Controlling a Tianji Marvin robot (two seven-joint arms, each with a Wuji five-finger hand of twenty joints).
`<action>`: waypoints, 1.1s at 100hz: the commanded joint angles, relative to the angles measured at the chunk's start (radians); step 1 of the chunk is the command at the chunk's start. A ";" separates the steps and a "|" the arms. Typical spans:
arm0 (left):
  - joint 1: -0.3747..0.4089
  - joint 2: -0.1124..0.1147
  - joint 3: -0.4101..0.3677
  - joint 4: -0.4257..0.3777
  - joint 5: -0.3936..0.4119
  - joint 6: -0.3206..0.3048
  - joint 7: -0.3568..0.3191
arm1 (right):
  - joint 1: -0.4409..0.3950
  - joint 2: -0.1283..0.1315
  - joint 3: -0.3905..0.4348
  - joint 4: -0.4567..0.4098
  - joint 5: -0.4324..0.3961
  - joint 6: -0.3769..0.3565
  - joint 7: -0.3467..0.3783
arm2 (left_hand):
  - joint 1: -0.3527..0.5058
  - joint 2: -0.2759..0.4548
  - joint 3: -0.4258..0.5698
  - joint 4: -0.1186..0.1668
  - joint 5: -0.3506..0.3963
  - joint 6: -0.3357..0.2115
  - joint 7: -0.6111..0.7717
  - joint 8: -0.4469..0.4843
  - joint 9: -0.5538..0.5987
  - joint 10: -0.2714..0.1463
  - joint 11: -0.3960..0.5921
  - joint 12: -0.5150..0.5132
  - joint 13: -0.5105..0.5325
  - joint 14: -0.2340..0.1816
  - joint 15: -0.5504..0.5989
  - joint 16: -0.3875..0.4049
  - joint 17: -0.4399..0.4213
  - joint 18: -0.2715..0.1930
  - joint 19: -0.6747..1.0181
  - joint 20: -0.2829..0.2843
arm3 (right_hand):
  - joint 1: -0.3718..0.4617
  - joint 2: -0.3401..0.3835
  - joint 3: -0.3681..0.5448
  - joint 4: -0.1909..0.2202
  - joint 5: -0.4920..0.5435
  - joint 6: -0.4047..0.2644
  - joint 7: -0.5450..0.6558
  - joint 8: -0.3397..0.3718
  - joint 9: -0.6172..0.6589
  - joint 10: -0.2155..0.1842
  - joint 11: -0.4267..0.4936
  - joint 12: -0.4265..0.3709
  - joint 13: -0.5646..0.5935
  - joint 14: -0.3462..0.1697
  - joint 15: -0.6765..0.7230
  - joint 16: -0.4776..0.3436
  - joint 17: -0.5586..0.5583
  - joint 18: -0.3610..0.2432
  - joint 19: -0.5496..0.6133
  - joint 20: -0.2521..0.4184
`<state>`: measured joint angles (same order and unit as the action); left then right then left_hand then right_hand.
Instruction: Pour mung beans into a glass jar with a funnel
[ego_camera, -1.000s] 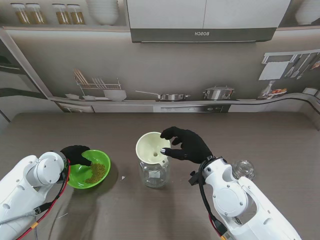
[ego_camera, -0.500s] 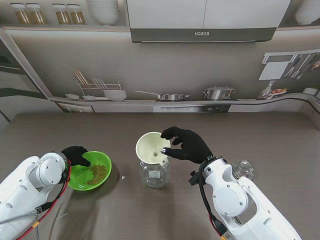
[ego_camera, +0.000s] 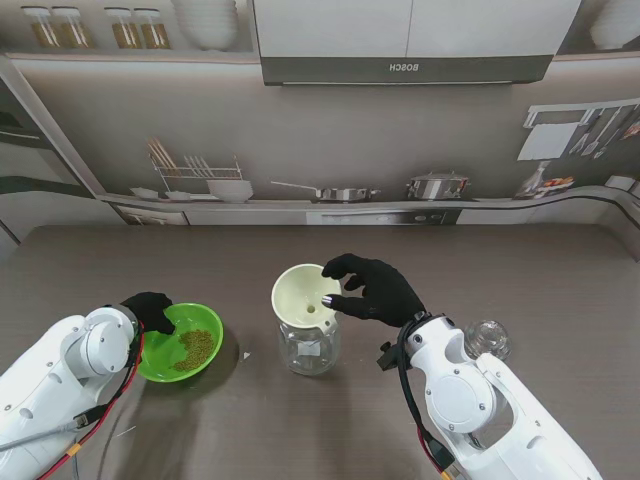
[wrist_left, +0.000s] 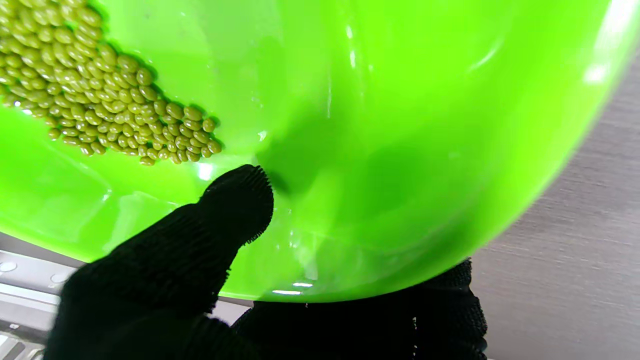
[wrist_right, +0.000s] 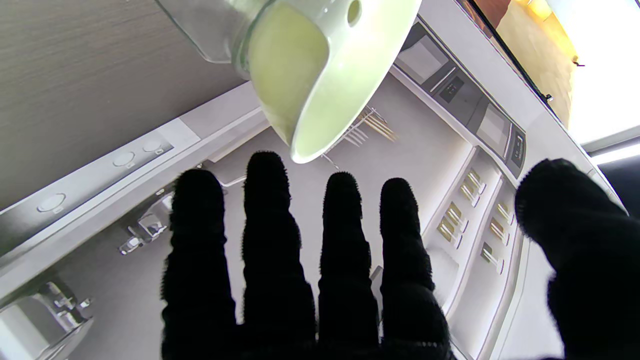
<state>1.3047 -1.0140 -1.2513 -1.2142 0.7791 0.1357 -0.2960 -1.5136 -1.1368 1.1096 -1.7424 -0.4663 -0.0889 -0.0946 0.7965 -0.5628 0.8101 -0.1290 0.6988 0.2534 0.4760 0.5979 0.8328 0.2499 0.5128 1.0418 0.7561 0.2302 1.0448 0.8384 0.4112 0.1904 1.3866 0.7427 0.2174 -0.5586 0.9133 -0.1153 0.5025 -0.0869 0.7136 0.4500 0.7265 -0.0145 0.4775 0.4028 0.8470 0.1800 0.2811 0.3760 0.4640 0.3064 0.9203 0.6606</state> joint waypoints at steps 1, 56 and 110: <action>0.011 -0.008 0.011 0.019 0.003 0.008 -0.029 | -0.005 -0.004 -0.001 -0.001 0.001 0.001 0.013 | 0.057 -0.058 -0.036 -0.042 0.035 -0.063 0.162 0.026 0.055 -0.007 0.015 0.087 0.047 -0.018 0.060 0.017 0.028 0.006 0.074 0.025 | -0.013 0.019 0.010 0.024 0.011 -0.001 -0.002 0.015 0.018 0.002 -0.007 0.004 0.021 -0.017 0.007 0.010 0.005 0.007 0.026 0.001; 0.015 -0.025 0.030 0.047 -0.062 0.040 0.026 | -0.004 -0.005 0.001 0.002 0.014 0.003 0.016 | 0.226 0.036 -0.090 -0.025 0.084 -0.178 0.598 0.033 0.282 -0.021 0.072 0.248 0.349 -0.005 0.213 0.004 0.274 0.049 0.267 0.004 | -0.012 0.025 0.016 0.025 0.029 0.005 0.002 0.014 0.022 0.005 -0.006 0.004 0.025 -0.016 0.009 0.011 0.006 0.006 0.029 -0.001; 0.068 -0.073 -0.054 0.036 -0.211 0.060 0.179 | -0.002 -0.007 -0.002 0.006 0.027 0.006 0.016 | 0.242 -0.061 0.087 -0.051 0.154 -0.164 0.623 0.029 0.393 0.003 -0.048 0.184 0.514 0.000 0.040 -0.228 0.585 0.071 0.181 -0.164 | -0.014 0.036 0.024 0.026 0.042 0.010 0.003 0.012 0.026 0.005 -0.006 0.003 0.028 -0.015 0.010 0.011 0.007 0.007 0.031 -0.004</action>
<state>1.3601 -1.0740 -1.3043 -1.1849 0.5793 0.1858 -0.1025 -1.5126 -1.1392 1.1102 -1.7351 -0.4391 -0.0849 -0.0929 0.8946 -0.6108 0.7690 -0.2167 0.7762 0.1732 1.0065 0.5999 1.1803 0.2276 0.4883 1.2519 1.2363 0.2143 1.1444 0.6641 0.9244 0.2809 1.5914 0.5973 0.2174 -0.5446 0.9133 -0.1153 0.5290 -0.0760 0.7136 0.4500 0.7382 -0.0139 0.4777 0.4028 0.8470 0.1796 0.2817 0.3764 0.4681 0.3065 0.9241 0.6606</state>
